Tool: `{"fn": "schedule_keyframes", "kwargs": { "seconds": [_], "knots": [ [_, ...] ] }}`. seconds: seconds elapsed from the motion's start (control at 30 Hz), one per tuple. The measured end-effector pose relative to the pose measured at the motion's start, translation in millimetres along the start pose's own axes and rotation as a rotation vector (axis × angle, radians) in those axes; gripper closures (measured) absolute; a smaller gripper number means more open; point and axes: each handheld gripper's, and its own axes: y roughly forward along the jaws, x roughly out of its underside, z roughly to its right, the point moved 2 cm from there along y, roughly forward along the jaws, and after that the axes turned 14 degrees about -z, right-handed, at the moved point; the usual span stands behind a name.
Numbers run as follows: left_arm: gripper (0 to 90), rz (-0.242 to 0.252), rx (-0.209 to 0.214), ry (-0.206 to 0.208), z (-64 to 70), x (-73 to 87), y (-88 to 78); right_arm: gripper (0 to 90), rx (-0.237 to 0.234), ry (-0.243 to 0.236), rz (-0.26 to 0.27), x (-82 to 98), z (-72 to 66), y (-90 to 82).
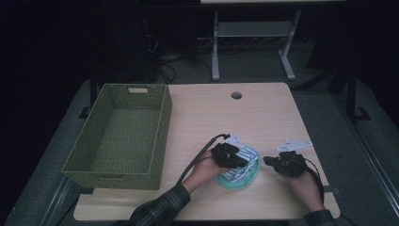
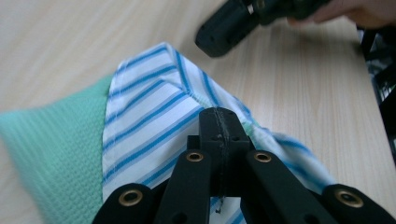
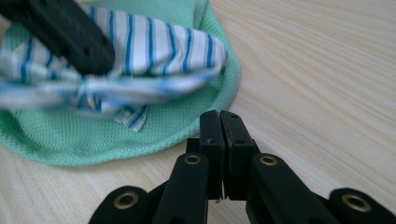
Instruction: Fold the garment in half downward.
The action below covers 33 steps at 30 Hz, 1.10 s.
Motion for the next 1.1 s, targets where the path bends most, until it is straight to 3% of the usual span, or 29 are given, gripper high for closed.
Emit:
{"fn": "schedule_keyframes", "kwargs": {
  "seconds": [0.17,0.33,0.47,0.6,0.77,1.1],
  "knots": [
    [89.5,-0.043,0.004,0.024,9.9,-1.1,18.0,87.9,0.005,-0.003,0.006,0.1,1.8,-1.4],
    [89.5,-0.037,0.006,0.023,10.8,-1.8,16.8,87.9,-0.003,0.004,0.019,-1.4,2.1,-4.4],
    [89.5,-0.034,0.003,0.022,11.6,-1.9,7.5,87.8,-0.014,-0.004,0.044,-7.1,2.4,-9.2],
    [89.4,-0.024,-0.005,-0.004,8.4,2.7,-6.6,87.8,-0.035,-0.012,0.056,-16.3,0.7,-10.4],
    [89.5,0.003,-0.028,-0.046,0.9,16.7,-31.5,87.8,-0.048,-0.039,0.059,-29.5,-6.2,-7.8],
    [89.4,0.021,-0.072,-0.106,-4.2,49.2,-59.4,88.6,-0.072,-0.074,0.061,-53.3,-12.9,4.7]
  ]
}}
